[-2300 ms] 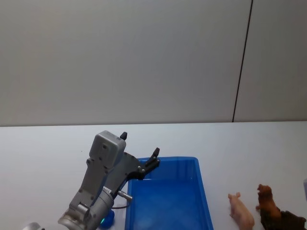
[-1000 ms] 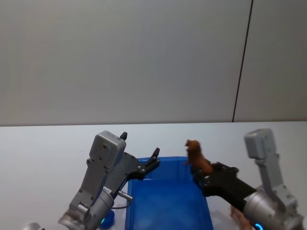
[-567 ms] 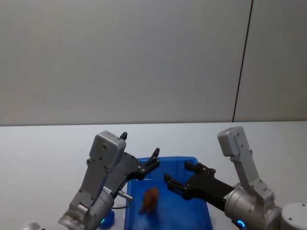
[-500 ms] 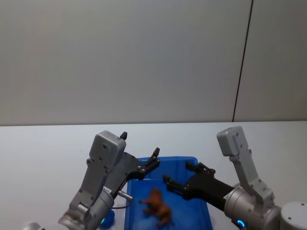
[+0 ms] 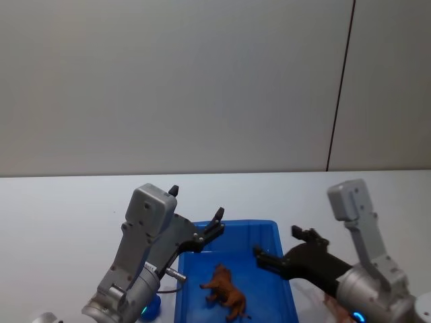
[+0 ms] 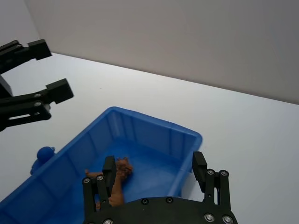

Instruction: Pick up the two dolls from the table and place them into the box.

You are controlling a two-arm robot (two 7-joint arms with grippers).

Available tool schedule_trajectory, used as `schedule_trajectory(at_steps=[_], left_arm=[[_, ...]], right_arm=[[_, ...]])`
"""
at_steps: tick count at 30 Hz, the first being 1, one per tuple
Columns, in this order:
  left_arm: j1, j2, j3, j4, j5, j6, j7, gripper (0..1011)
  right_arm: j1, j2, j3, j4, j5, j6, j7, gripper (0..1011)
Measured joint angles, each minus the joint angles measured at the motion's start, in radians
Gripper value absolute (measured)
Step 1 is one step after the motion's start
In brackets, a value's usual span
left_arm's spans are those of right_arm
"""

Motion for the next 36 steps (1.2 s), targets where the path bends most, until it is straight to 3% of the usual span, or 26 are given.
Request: schedule_trajectory(at_steps=[13,20,36], left_arm=[[0.000,0.000,0.000,0.000,0.000,0.000,0.000,1001],[0.000,0.000,0.000,0.000,0.000,0.000,0.000,1001],[0.000,0.000,0.000,0.000,0.000,0.000,0.000,1001]], right_arm=[[-0.115,0.070,0.034,-0.129,0.026,0.025,-0.148,1001],[-0.172,0.100,0.049,-0.160,0.036,0.033,-0.213,1001],[-0.238,0.124,0.055,-0.130,0.033,0.004,-0.254,1001]])
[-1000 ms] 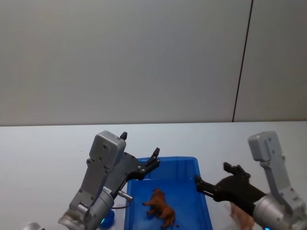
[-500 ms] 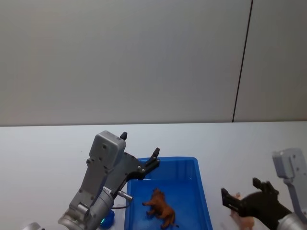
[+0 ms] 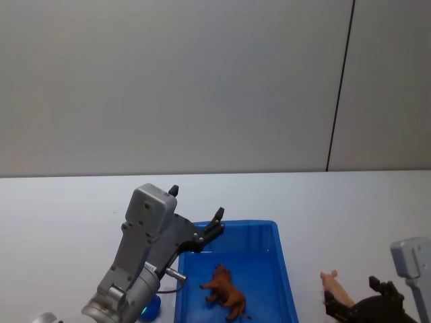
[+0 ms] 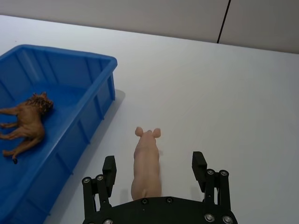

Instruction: Pick up the two dolls from the table and place them into the box.

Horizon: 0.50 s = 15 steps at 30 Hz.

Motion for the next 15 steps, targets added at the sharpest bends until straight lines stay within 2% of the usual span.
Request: schedule_trajectory(at_steps=[4,8,14,15], left_arm=[[0.000,0.000,0.000,0.000,0.000,0.000,0.000,1001],[0.000,0.000,0.000,0.000,0.000,0.000,0.000,1001],[0.000,0.000,0.000,0.000,0.000,0.000,0.000,1001],[0.000,0.000,0.000,0.000,0.000,0.000,0.000,1001]], right_arm=[[-0.003,-0.003,-0.003,0.021,-0.006,-0.014,0.006,1001],[-0.004,-0.007,-0.007,0.044,-0.012,-0.027,0.015,947],[-0.003,-0.016,-0.013,0.083,-0.018,-0.048,0.030,788],[-0.003,-0.017,-0.014,0.086,-0.019,-0.050,0.031,735]])
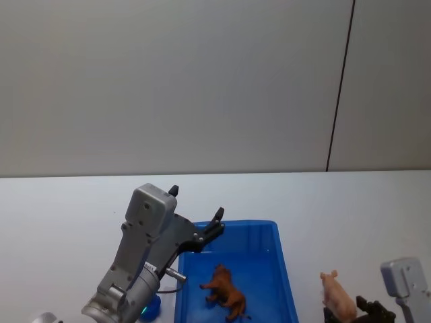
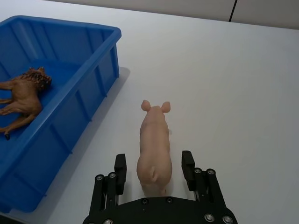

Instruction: Pick up the two dolls from the table and place them into the box.

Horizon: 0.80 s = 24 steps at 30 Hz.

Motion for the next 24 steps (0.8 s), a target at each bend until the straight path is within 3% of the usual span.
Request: schedule_trajectory(at_steps=[3,11,24], left_arm=[[0.000,0.000,0.000,0.000,0.000,0.000,0.000,1001],[0.000,0.000,0.000,0.000,0.000,0.000,0.000,1001],[0.000,0.000,0.000,0.000,0.000,0.000,0.000,1001]], right_arm=[[0.000,-0.003,-0.002,0.014,-0.003,-0.011,0.005,675],[-0.002,-0.010,-0.007,0.031,-0.017,-0.042,0.006,398],[-0.006,-0.015,-0.010,-0.019,-0.056,-0.109,-0.010,362]])
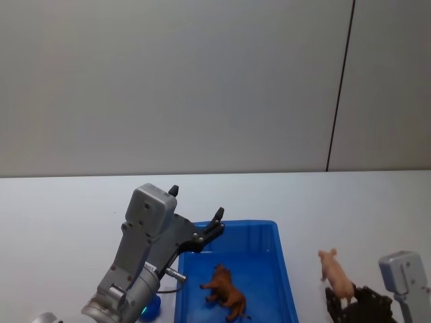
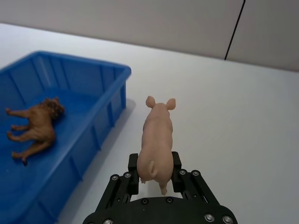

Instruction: Pick up the two dolls from the table and place them into the box.

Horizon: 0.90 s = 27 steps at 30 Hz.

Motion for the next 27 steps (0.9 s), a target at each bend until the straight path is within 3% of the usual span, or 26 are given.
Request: schedule_trajectory(at_steps=[15,24,27], left_arm=[[0.000,0.000,0.000,0.000,0.000,0.000,0.000,1001],[0.000,0.000,0.000,0.000,0.000,0.000,0.000,1001],[0.000,0.000,0.000,0.000,0.000,0.000,0.000,1001]], right_arm=[[0.055,-0.032,-0.014,-0.046,-0.016,-0.061,0.109,362],[0.138,-0.083,-0.033,0.011,-0.020,-0.074,0.227,363],[0.157,-0.094,-0.038,0.031,-0.020,-0.074,0.249,433]])
